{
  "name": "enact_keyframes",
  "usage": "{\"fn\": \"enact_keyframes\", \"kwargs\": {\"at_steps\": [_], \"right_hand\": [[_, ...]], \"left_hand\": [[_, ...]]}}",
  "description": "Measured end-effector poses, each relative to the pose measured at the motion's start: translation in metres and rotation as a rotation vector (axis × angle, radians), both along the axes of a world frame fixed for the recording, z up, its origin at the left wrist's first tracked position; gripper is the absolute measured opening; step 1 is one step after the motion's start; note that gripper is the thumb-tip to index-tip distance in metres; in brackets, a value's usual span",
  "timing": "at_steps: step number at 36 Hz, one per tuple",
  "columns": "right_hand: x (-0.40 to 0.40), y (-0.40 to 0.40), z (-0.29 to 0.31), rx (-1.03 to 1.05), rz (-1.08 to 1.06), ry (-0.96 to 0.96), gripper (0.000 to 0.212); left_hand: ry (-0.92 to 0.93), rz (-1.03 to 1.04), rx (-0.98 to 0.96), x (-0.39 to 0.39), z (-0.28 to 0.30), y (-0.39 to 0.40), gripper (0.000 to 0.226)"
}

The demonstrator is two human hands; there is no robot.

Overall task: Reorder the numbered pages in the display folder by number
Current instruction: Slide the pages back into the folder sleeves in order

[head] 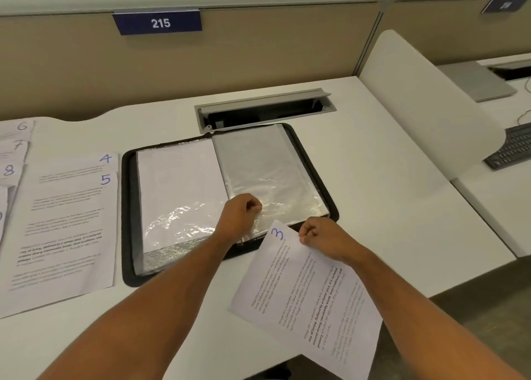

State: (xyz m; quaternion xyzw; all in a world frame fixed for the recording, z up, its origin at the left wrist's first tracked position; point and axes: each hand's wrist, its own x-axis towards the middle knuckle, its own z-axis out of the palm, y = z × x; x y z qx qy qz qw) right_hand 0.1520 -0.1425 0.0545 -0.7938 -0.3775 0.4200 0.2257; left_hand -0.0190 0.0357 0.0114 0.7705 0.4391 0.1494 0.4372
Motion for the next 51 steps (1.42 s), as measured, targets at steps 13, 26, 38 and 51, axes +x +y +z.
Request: {"fn": "enact_keyframes", "kwargs": {"at_steps": [13,26,38,51], "right_hand": [[-0.002,0.009,0.010,0.050,-0.148,-0.094,0.006],[0.010,0.007,0.013,0.109,-0.423,-0.163,0.006],[0.012,0.001,0.002,0.148,-0.503,-0.178,0.007],[0.011,0.006,-0.009,0.237,-0.629,-0.048,0.011]], "left_hand": [[-0.035,-0.046,0.015,-0.005,0.004,-0.004,0.006],[0.102,-0.335,0.311,-0.009,0.002,-0.026,0.041],[0.245,-0.298,0.680,-0.021,-0.006,-0.030,0.034],[0.167,-0.228,0.664,-0.031,-0.012,-0.040,0.025]]}}
